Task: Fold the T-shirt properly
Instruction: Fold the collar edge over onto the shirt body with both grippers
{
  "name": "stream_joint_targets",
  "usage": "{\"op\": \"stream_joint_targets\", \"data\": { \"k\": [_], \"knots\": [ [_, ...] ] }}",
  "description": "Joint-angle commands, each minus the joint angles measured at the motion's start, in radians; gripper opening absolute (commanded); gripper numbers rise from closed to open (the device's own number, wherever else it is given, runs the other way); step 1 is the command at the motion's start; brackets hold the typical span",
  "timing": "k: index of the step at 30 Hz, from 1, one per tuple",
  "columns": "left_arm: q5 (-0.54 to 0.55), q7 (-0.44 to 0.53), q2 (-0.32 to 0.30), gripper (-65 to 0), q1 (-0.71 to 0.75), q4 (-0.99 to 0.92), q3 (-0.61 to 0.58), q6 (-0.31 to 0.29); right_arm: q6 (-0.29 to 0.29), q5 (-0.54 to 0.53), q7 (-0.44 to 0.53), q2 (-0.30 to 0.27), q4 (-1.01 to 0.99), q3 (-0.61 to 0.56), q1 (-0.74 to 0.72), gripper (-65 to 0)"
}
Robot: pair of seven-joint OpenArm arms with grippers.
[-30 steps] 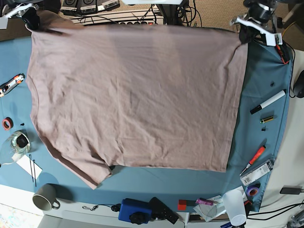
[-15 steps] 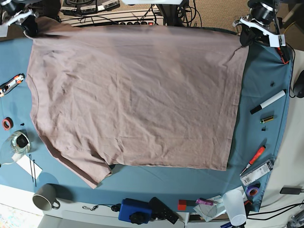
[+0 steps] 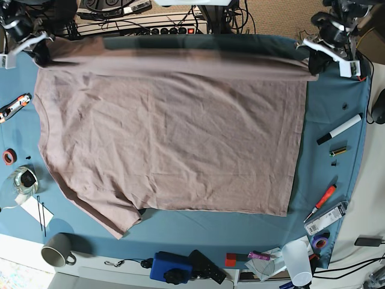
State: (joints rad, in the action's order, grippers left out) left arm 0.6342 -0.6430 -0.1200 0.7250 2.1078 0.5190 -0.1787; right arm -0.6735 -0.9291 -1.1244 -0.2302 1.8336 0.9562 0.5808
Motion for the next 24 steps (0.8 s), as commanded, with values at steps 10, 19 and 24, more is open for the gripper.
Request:
{"op": "stream_joint_targets", "data": {
  "k": [10, 19, 24],
  "knots": [
    [-0.075, 0.067, -0.042, -65.0, -0.086, 0.016, -0.069, 0.028, 0.047, 0.145, 0.115, -0.019, 0.014, -0.151, -0.098, -65.0],
    [-0.114, 0.073, -0.080, -65.0, -0.121, 0.002, -0.071, 0.055, 0.084, 0.194, 0.111, -0.019, 0.014, -0.151, -0.182, -65.0],
    [-0.083, 0.076, -0.080, -65.0, -0.135, 0.002, -0.071, 0.055, 0.084, 0.197, 0.157, -0.019, 0.014, -0.151, -0.198, -65.0]
  ]
}}
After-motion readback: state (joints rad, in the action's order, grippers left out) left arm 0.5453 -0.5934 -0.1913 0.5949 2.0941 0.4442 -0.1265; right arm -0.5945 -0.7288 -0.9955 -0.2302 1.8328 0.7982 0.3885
